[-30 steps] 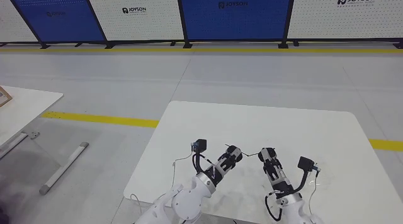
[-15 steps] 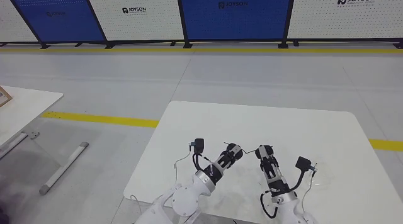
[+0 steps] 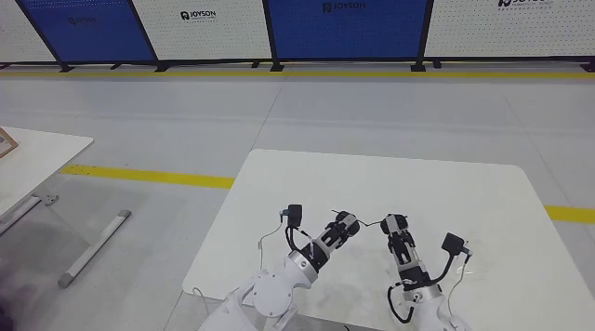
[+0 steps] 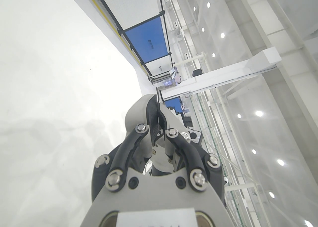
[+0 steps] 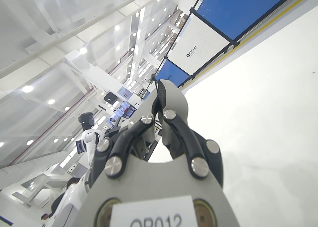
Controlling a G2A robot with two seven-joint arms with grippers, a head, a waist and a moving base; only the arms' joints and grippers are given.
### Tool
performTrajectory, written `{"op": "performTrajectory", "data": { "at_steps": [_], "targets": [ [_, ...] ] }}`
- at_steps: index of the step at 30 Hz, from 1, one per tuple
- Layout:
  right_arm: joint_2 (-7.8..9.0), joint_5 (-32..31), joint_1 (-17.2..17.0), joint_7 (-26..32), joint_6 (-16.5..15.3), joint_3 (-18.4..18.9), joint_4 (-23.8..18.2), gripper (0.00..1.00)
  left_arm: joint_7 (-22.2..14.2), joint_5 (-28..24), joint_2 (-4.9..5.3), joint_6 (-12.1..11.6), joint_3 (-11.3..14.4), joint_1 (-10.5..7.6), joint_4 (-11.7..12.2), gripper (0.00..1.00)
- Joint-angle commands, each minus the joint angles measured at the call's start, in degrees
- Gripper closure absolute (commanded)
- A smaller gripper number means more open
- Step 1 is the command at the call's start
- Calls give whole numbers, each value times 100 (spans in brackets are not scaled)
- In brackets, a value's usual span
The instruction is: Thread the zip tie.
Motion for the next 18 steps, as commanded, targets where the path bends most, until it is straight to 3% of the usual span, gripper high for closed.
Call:
{"op": "performTrajectory", "data": {
  "at_steps": [1, 9, 16, 18],
  "targets": [
    [-5, -23, -17, 14, 27, 20, -21, 100, 5, 24, -4, 1, 2, 0, 8, 100],
    [-34, -60, -47, 84, 114, 66, -46, 100, -3, 111, -13, -45, -3, -1, 32, 98],
    [-63, -97, -58, 82, 169, 104, -54, 100, 6, 212, -21, -72, -3, 3, 41, 78],
    [-73, -109, -61, 82, 185, 111, -57, 100, 15, 240, -24, -76, 2, 9, 40, 79]
  ]
}}
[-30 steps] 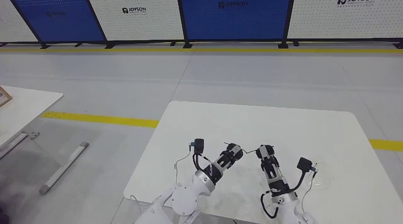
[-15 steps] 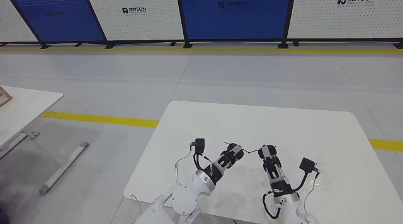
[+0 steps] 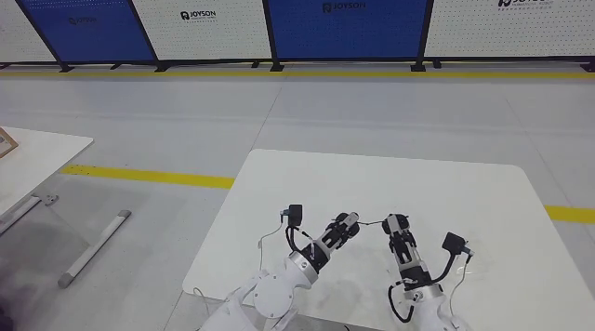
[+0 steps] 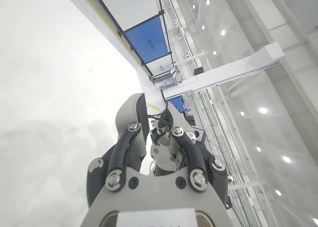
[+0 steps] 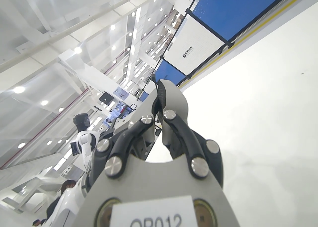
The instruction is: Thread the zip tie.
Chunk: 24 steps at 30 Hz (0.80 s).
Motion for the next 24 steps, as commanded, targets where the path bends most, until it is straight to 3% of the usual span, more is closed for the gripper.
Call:
{"op": "performTrajectory", "data": {
  "at_steps": [1, 6, 10, 18, 24],
  "targets": [
    [-8, -9, -2, 3, 11, 7, -1, 100, 8, 23, -3, 0, 3, 4, -2, 80],
    [-29, -24, -5, 7, 35, 25, -2, 100, -20, 307, -1, 31, 46, -2, 10, 83],
    [-44, -71, -7, 27, 46, 31, -6, 100, 62, 537, -14, 76, 132, 1, 0, 79],
    [-69, -126, -41, 39, 7, 66, -5, 100, 116, 654, -47, 152, 232, -51, 39, 87],
    [-84, -183, -66, 69, 20, 95, -26, 100, 115, 653, -61, 173, 234, -75, 63, 100]
  ]
}}
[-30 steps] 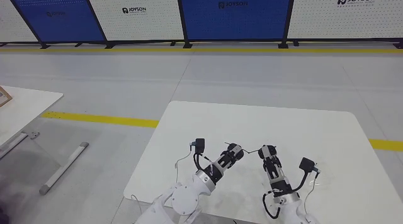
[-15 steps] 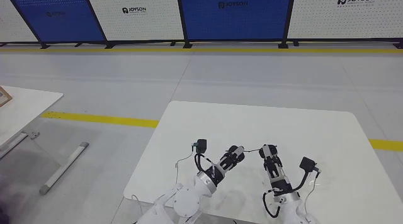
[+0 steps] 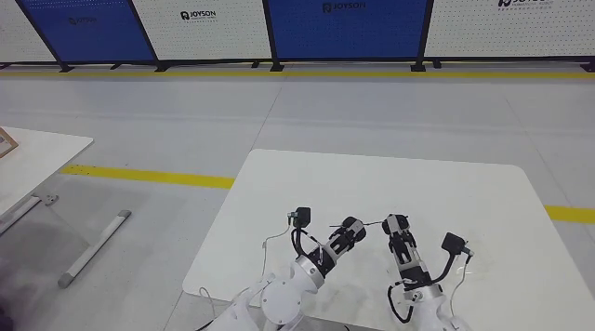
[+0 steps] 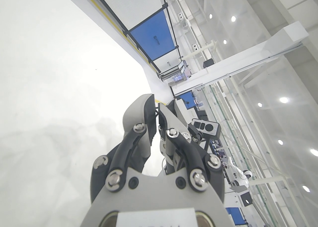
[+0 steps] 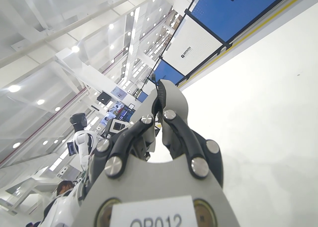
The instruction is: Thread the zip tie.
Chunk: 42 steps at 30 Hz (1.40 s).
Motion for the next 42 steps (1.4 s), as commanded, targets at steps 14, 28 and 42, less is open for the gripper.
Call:
{"op": "performTrajectory", "data": {
  "at_steps": [14, 28, 42],
  "targets": [
    [-38, 134, 19, 327, 16, 45, -19, 100, -211, -80, -1, -101, -59, 25, -40, 100],
    [-65, 240, -1, 508, -70, 96, -23, 100, -303, -38, 7, -191, -97, 91, -63, 100],
    [-94, -64, -74, 273, 164, 165, -63, 100, -210, 18, -5, -153, -109, 99, -60, 89]
  ]
}}
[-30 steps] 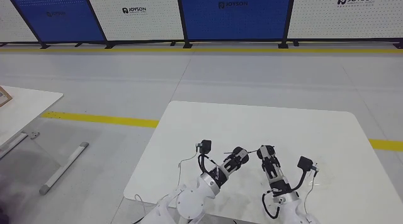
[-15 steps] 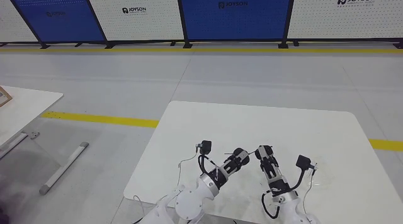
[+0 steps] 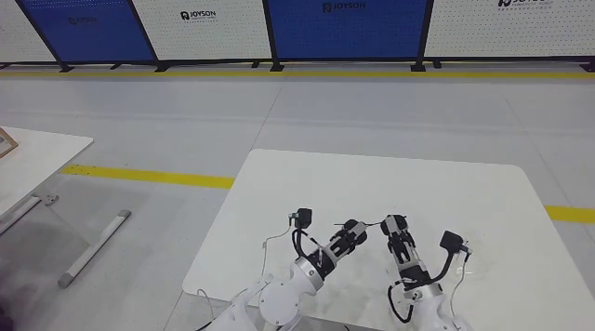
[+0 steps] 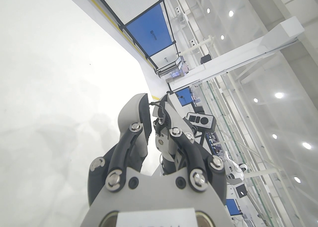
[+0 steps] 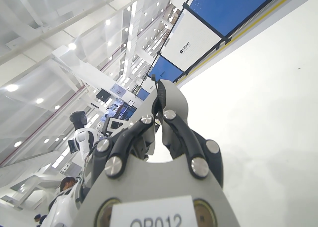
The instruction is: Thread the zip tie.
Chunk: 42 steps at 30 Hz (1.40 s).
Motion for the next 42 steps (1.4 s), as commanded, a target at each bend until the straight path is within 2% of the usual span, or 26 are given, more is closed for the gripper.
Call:
{"op": "performTrajectory", "data": {
  "at_steps": [1, 4, 9, 18, 21, 25, 38, 39, 41, 42],
  "targets": [
    [-4, -56, -8, -45, 61, 16, 2, 100, 37, 15, -1, 0, -12, 4, 5, 90],
    [-10, -99, -20, -65, 101, 29, 6, 100, 65, 2, -4, 5, -30, 2, 20, 89],
    [-14, -93, -52, -6, 80, 60, -8, 100, 49, -19, -9, 4, -38, -3, 31, 80],
    [-25, -164, -73, 51, 65, 77, -25, 100, 67, -65, -23, 72, -47, -27, 53, 78],
    [-30, -184, -76, 55, 62, 82, -22, 100, 87, -75, -28, 86, -50, -30, 60, 84],
    [-36, -207, -82, 59, 54, 88, -25, 100, 102, -55, -34, 87, -47, -34, 61, 100],
    [-58, -209, -100, 84, 35, 107, -70, 100, 76, -21, -43, 45, -42, -14, 29, 100],
    [-60, -211, -100, 80, 38, 108, -72, 100, 66, -13, -43, 45, -41, -14, 30, 87],
    [-65, -221, -102, 74, 53, 110, -74, 100, 1, 4, -40, 39, -35, -11, 29, 77],
    [-66, -225, -102, 73, 61, 111, -76, 100, -22, -3, -38, 33, -38, -5, 24, 75]
  ]
}}
